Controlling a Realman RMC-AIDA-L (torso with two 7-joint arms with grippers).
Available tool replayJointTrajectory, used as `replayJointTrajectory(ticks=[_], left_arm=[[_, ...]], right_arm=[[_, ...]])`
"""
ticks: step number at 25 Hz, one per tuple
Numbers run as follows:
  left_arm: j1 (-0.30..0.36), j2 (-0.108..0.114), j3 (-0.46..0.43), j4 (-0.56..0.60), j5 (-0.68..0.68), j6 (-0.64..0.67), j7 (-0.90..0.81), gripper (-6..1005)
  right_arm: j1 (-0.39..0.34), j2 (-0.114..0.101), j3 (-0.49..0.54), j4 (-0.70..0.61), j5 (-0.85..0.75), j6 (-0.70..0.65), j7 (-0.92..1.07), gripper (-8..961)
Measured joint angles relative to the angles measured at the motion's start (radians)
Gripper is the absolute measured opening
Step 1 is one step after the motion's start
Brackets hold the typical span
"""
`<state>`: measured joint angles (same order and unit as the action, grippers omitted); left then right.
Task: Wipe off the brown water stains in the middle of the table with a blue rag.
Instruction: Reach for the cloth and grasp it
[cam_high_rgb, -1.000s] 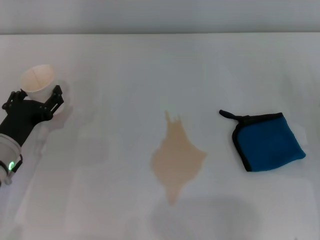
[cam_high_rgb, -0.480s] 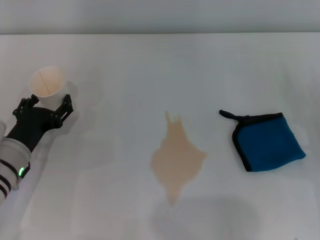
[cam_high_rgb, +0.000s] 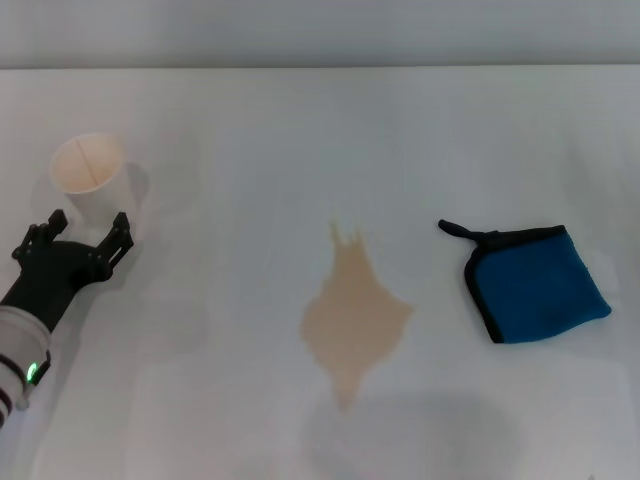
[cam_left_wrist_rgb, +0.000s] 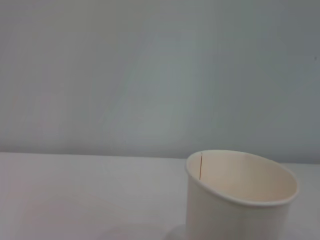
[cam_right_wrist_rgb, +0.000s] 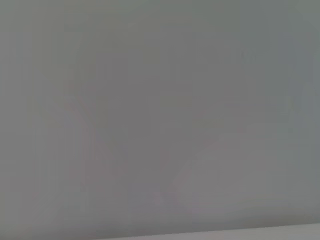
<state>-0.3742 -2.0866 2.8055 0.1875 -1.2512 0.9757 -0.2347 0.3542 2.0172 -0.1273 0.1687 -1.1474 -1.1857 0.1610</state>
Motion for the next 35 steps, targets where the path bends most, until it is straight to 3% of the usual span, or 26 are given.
replayJointTrajectory(ticks=[4, 18, 22, 27, 35], left_arm=[[0.016, -0.001, 0.002, 0.007, 0.004, 0.025, 0.0, 838], [0.188, 0.001, 0.008, 0.114, 0.011, 0.18, -0.009, 835], [0.243, 0.001, 0.008, 0.137, 0.01, 0.223, -0.011, 834], [0.288, 0.003, 0.009, 0.141, 0.011, 0.289, -0.056, 834], [0.318, 0.007, 0.009, 0.129, 0.012, 0.398, -0.081, 835]], right_arm=[[0.0, 0.0, 0.0, 0.001, 0.0, -0.001, 0.0, 852], [-0.018, 0.0, 0.0, 0.012, -0.001, -0.068, 0.009, 852], [-0.026, -0.005, -0.034, 0.005, -0.032, -0.082, 0.152, 852], [-0.03, -0.013, -0.189, -0.095, -0.141, -0.114, 0.468, 852], [-0.054, -0.019, -0.543, -0.435, -0.201, -0.214, 0.972, 852]])
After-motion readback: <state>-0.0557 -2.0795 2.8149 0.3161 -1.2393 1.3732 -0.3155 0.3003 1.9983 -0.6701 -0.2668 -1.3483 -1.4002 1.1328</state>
